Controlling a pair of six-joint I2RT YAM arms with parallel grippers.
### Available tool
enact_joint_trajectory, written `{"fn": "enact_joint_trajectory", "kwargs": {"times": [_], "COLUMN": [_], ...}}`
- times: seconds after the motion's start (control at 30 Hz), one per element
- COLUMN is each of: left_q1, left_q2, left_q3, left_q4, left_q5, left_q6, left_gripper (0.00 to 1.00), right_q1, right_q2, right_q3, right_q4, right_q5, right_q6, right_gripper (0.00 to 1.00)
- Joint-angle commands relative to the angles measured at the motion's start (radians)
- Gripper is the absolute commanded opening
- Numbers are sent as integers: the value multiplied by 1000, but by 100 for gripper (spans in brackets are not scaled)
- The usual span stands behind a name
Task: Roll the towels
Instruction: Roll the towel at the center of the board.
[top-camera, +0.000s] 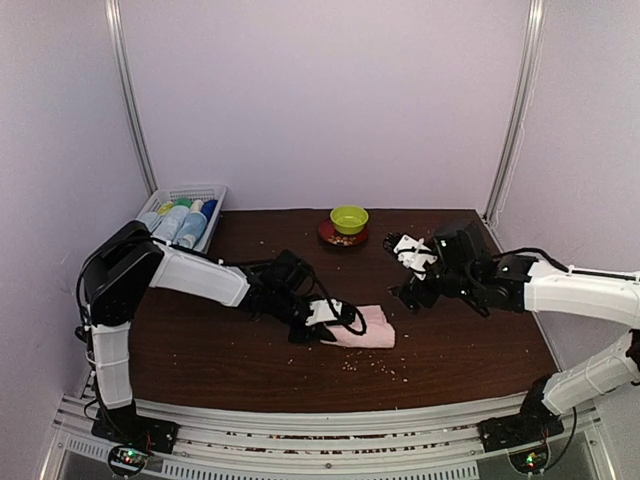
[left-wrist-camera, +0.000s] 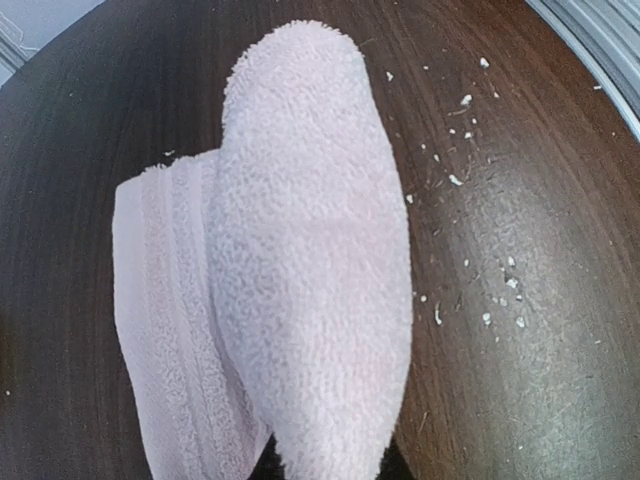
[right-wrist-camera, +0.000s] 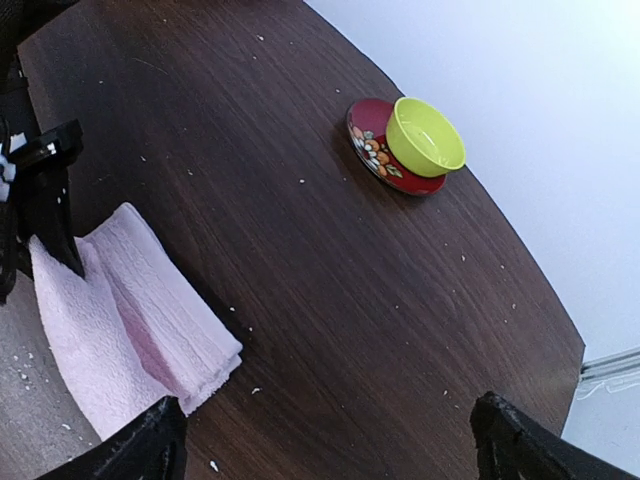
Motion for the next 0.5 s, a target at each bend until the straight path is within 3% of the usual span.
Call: {"fn": "enact_joint_trajectory", "kwargs": {"times": [0.0,0.1,0.23,0.47], "left_q1": [40,66,103,131], "left_q2": [105,128,182,241], "left_q3": [16,58,124,191], "left_q4": [-247,-283,-351,-413], "left_q5": [27,50,94,128], "left_q6": [-45,-66,-83,-120], "left_gripper": [0,0,0,0], "right_q1": [4,15,125,228], "right_q2": [-81,-100,-92,-6], "right_q3": [-129,-171,-214,-236], "right_q4": [242,286,293,267], "right_q5": [-31,-63,4,-73], "right_q6": [-23,-50,-185,-336], "right_gripper": [100,100,100,97]}}
